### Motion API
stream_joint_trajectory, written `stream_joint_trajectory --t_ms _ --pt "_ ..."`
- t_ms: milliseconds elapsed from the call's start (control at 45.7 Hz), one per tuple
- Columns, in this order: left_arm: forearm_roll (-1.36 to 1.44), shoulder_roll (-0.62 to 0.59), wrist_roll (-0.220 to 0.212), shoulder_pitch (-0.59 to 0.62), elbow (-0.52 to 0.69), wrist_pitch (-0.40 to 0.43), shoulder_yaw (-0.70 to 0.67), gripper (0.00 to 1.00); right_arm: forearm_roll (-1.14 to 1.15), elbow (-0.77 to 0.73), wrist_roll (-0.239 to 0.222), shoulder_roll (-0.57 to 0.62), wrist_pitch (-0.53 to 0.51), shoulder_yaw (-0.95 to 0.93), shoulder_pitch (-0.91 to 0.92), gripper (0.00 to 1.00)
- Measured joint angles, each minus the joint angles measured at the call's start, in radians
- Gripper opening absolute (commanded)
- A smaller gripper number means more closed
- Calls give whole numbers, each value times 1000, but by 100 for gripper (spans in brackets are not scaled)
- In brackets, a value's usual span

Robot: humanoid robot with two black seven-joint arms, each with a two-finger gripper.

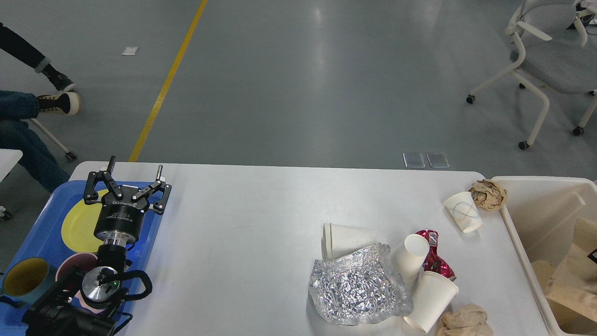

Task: Tidy desktop
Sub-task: 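Raise the right gripper out of the white bin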

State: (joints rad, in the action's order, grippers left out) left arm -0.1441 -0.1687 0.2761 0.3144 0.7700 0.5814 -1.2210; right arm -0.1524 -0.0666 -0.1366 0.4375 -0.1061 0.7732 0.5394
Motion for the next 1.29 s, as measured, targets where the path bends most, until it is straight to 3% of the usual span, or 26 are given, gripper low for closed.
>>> stream_joint_trajectory --t_ms 109,175,241,263,285,657,810,1073,1292 --pt "0 0 0 0 0 0 0 96 -1 -1 -9 -10 24 -8 -23 0" --pt "0 0 0 0 0 0 0 96 -1 -1 -10 -14 28 -10 -28 37" --pt "0 0 0 0 0 0 0 96 -1 -1 -10 -15 38 -10 -34 85" --pt "0 0 0 0 0 0 0 96 -1 -1 -9 -16 43 -10 -36 97" --pt "0 0 0 0 0 0 0 96 0 -1 -8 -16 48 -10 -38 100" --pt "0 0 0 0 0 0 0 96 1 22 -2 -21 94 -10 -42 100" --pt "0 0 0 0 0 0 0 96 29 119 -10 36 65 7 66 100" --pt "0 0 0 0 0 0 0 96 261 422 -16 151 -193 152 498 100" --pt "0 0 0 0 0 0 0 96 335 798 -78 128 -417 380 935 100"
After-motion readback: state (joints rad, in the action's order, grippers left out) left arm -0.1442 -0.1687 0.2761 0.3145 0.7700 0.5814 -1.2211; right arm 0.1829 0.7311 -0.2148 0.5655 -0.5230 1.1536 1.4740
